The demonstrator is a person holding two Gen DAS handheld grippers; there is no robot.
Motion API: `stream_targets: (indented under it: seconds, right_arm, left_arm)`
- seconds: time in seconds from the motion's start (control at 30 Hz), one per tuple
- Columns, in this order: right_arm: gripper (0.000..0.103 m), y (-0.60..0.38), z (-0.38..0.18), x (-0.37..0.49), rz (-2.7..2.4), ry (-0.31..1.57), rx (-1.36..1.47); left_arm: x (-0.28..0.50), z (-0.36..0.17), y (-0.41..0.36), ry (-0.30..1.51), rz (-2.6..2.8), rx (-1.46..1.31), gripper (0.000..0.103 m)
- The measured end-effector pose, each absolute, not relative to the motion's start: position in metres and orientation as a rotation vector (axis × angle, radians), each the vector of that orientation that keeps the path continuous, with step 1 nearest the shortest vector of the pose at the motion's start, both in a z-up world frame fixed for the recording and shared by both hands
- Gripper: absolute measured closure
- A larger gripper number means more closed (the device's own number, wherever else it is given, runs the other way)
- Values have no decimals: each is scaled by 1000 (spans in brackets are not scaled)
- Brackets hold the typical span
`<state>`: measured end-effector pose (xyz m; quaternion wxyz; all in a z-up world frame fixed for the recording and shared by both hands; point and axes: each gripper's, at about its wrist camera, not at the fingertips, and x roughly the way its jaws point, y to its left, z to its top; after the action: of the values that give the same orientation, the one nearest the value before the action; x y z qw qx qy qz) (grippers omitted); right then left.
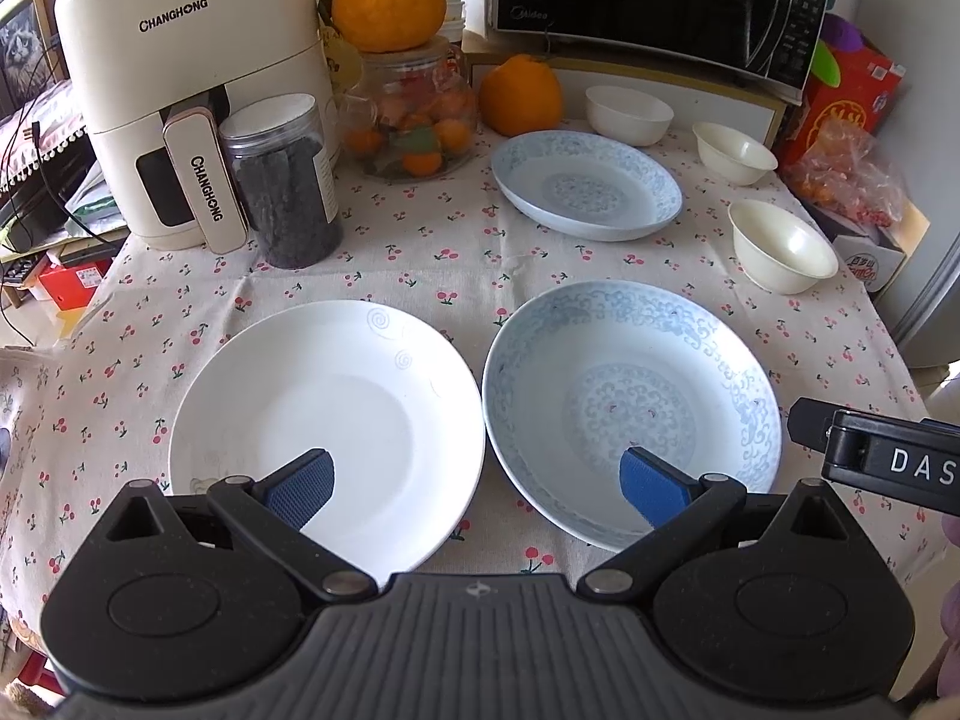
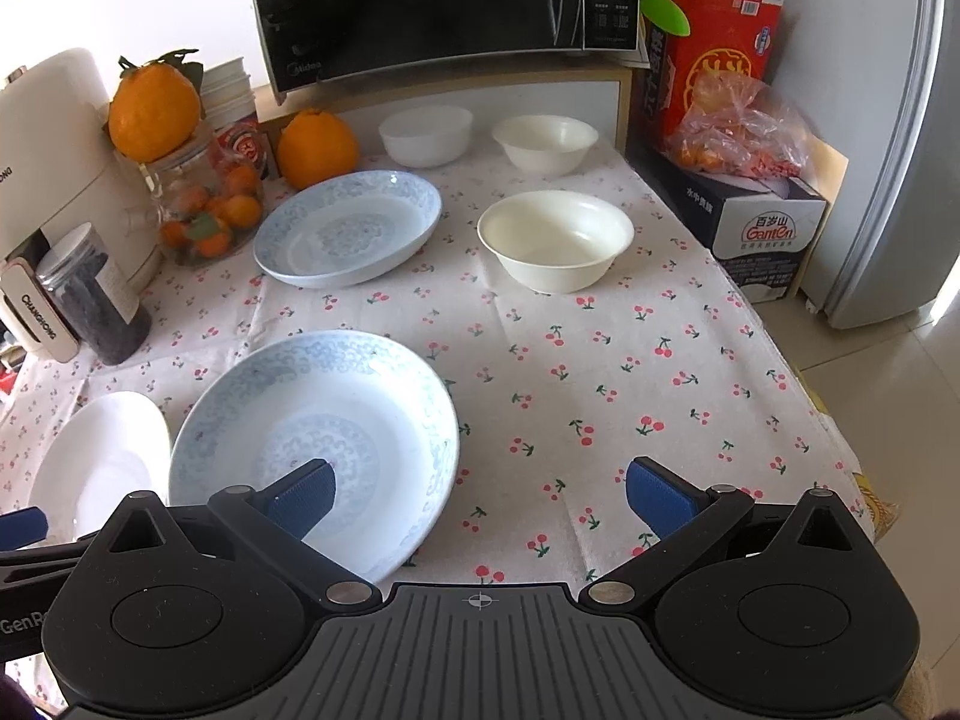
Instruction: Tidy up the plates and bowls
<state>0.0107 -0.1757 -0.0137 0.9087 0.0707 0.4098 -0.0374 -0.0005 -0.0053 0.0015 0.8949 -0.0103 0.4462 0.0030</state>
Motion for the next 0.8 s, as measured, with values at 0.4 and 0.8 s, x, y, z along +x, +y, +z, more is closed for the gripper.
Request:
stream_targets:
  seconds: [0.4, 0.8]
  right_arm:
    - [0, -176, -14, 11, -79, 850, 147]
    - [0, -176, -14, 11, -77, 859, 151]
  left_arm:
    - [-1, 1, -6, 925, 6, -19, 1]
    - [-1, 1, -6, 926, 6, -19, 1]
